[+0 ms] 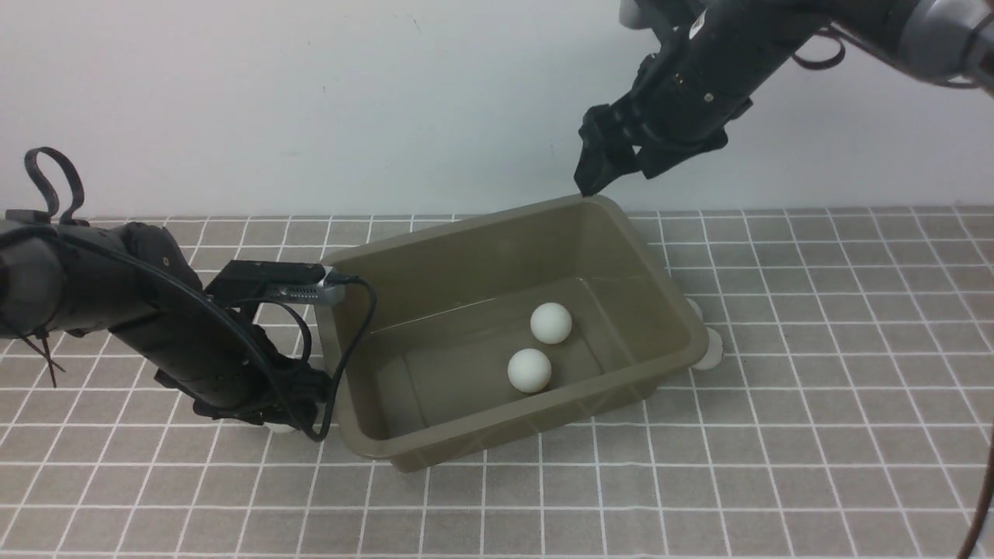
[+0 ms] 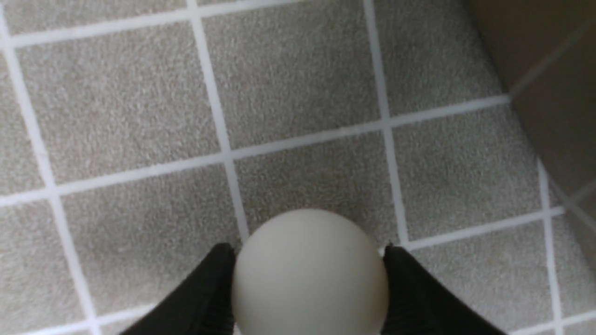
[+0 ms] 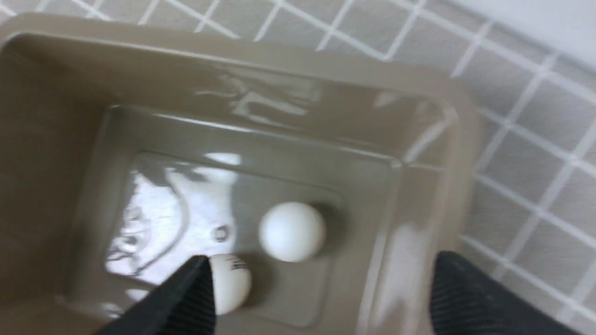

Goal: Put the table tennis balls into the box on the grey coffee tablecloth.
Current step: 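Reach for and grasp a ping pong ball on the table beside the basket, then drop the ball into the bin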

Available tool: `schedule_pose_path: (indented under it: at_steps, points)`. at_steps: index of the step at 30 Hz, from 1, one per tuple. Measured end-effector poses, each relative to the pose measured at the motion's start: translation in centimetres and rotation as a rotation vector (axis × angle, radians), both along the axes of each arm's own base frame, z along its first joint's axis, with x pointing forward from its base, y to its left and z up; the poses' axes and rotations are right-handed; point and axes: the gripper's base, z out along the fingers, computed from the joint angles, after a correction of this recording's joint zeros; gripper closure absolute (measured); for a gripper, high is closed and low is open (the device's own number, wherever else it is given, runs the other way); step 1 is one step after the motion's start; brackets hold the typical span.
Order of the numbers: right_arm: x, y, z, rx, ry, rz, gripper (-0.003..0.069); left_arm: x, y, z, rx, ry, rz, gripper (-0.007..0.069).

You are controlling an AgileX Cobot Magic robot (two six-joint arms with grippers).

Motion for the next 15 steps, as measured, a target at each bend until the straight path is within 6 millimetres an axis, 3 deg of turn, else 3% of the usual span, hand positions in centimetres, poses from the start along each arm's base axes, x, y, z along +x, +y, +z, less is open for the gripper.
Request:
schedule_pose_path:
  at_steps: [1,3,4,5,9,11,13,15]
  points:
    - [0.2,-0.8,0.3,-0.014,-0.011,-0.024,0.0204,-0.1,0.2,0.3,0.001,0.007,0.002,0.0272]
    - [0.8,-3.8,1.0,-0.043,-0.029,-0.112,0.0367,-0.2,1.1,2.3,-0.002,0.015,0.025,0.0272]
    - [0.9,-4.1,1.0,-0.044,-0.029,-0.119,0.0367,-0.2,1.1,2.6,-0.004,0.012,0.023,0.0272]
    - [0.9,-6.3,1.4,-0.046,-0.029,-0.174,0.0471,-0.1,1.5,4.5,-0.010,-0.016,0.041,0.0272]
    - [0.1,-10.8,1.3,-0.027,0.020,-0.292,0.0629,-0.2,1.0,10.0,-0.041,-0.144,0.038,0.0272]
    - [-0.9,-12.6,0.1,0.008,0.098,-0.362,0.0658,0.0,-0.7,12.6,-0.085,-0.209,0.003,0.0272]
    - [-1.3,-13.0,-0.8,0.016,0.137,-0.373,0.0657,0.1,-1.5,13.1,-0.106,-0.219,-0.008,0.0272]
    - [-2.0,-12.7,-3.7,0.024,0.241,-0.352,0.0620,0.8,-4.1,13.5,-0.141,-0.214,-0.071,0.0272]
